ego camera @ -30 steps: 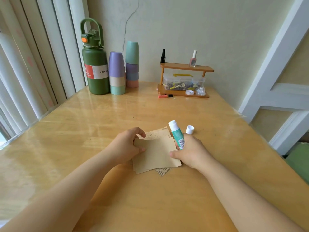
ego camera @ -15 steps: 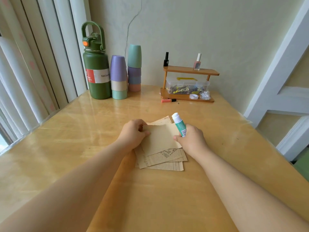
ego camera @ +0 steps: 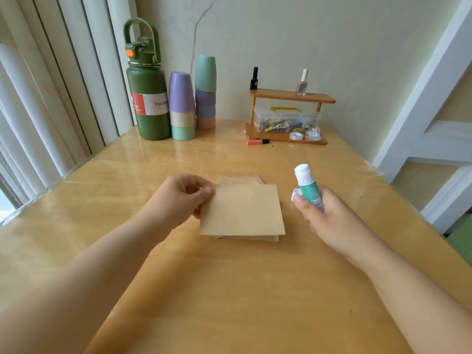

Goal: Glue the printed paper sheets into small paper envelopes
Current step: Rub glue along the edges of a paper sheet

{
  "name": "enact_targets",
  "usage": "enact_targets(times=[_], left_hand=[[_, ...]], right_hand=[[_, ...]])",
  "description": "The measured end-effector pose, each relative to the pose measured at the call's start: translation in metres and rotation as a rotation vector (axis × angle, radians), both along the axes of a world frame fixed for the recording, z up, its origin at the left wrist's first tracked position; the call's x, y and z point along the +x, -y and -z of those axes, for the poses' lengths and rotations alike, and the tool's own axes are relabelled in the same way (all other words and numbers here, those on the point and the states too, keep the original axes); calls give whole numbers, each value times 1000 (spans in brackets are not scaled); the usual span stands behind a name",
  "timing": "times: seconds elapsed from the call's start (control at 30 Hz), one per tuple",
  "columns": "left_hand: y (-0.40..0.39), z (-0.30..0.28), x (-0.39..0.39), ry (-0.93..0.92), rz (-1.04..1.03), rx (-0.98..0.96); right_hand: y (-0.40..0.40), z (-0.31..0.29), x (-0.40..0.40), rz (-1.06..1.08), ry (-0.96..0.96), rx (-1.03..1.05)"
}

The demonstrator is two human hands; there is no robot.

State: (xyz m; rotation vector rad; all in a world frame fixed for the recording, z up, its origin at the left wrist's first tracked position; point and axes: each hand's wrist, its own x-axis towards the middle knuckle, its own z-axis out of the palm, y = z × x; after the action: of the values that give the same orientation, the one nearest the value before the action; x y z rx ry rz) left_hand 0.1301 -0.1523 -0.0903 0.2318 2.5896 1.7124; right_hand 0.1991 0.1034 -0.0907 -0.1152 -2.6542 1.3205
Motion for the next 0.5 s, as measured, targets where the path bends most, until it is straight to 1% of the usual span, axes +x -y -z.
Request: enact_targets(times=[0.1,0.17,0.23,0.33,0.4,0.43,0.5], left_hand=[[4,10,23,133,35,-7],[2,19,34,151,25,-42],[0,26,43,110,16,-127],[-2,29,54,-32,10,-343],[-2,28,62,-182,-1,-549],[-1,29,65,-283,24,-633],[0,31,70,-462,171,-672]], right_hand=[[0,-5,27,-91,100,-213],[2,-5,40,-125,165,-241],[4,-2,51,-151,183,-224],[2,5,63,-151,122,-128],[0,6,68,-119,63,-108],[0,6,69,-94,29,-100],[1,6,68,-30,-50,-90]])
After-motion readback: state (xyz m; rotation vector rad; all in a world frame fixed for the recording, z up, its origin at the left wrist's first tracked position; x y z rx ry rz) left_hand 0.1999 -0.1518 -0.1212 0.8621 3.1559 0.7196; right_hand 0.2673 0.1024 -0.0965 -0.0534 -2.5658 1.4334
